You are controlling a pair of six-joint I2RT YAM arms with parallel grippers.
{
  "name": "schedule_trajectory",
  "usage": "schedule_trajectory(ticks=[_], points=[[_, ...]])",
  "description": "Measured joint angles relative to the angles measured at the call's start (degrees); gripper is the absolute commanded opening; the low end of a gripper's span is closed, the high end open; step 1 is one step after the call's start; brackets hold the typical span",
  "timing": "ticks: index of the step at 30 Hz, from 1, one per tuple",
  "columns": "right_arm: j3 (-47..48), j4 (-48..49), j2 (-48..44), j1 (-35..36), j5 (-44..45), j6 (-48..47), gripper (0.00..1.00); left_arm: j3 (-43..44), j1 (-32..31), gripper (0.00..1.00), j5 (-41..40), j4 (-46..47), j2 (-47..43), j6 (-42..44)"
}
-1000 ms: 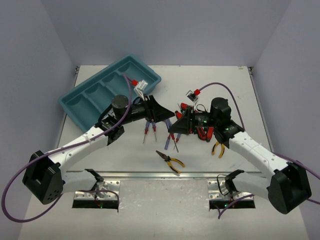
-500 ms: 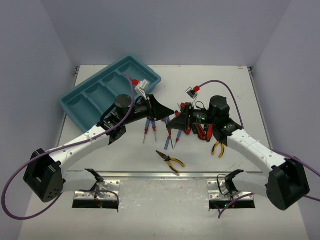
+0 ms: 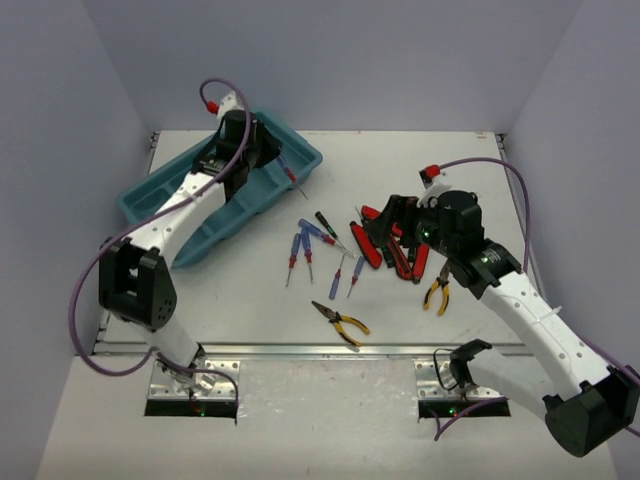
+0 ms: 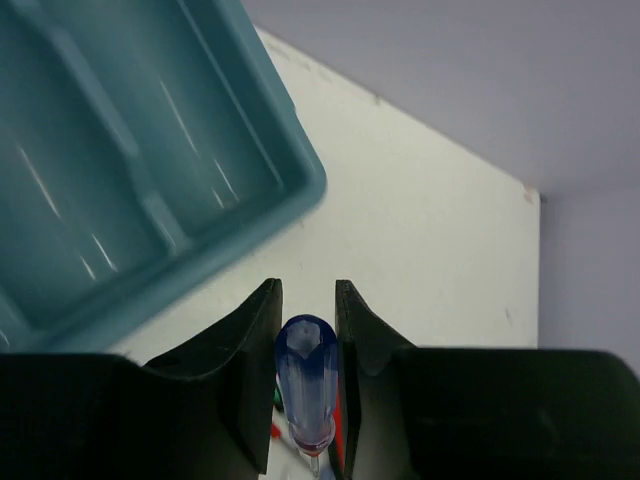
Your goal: Sort the tools into containers
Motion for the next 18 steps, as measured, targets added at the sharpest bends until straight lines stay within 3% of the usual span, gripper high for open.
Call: schedule_trajectory(ticks=[4, 10, 12, 13, 16, 18], points=[[0.8, -5.2, 0.3, 0.0, 5.6, -2.0, 0.99, 17.4, 4.4, 0.00, -6.9, -5.2, 15.1, 0.0], [-0.8, -7.9, 0.9, 0.0, 6.8, -3.1, 0.99, 40.7, 8.1, 0.02, -9.7, -7.9, 36.5, -0.3], [-2.0, -7.9, 1.0, 0.0, 6.5, -3.1, 0.99, 45.5, 8.8, 0.19, -10.0, -8.5, 41.5, -0.4], [-2.6, -7.9, 1.1, 0.0, 6.2, -3.1, 0.99, 48.1, 9.1, 0.45, -10.0, -8.9, 44.1, -0.4], [-3.9, -8.1, 1.5, 0.0, 5.4, -3.1, 0.99, 51.5, 9.7, 0.85, -9.9, -8.9, 48.6, -0.7], [-4.1, -8.2, 2.0, 0.0, 5.2, -3.1, 0.99, 51.6, 9.9, 1.00, -9.4, -9.2, 49.2, -0.5]])
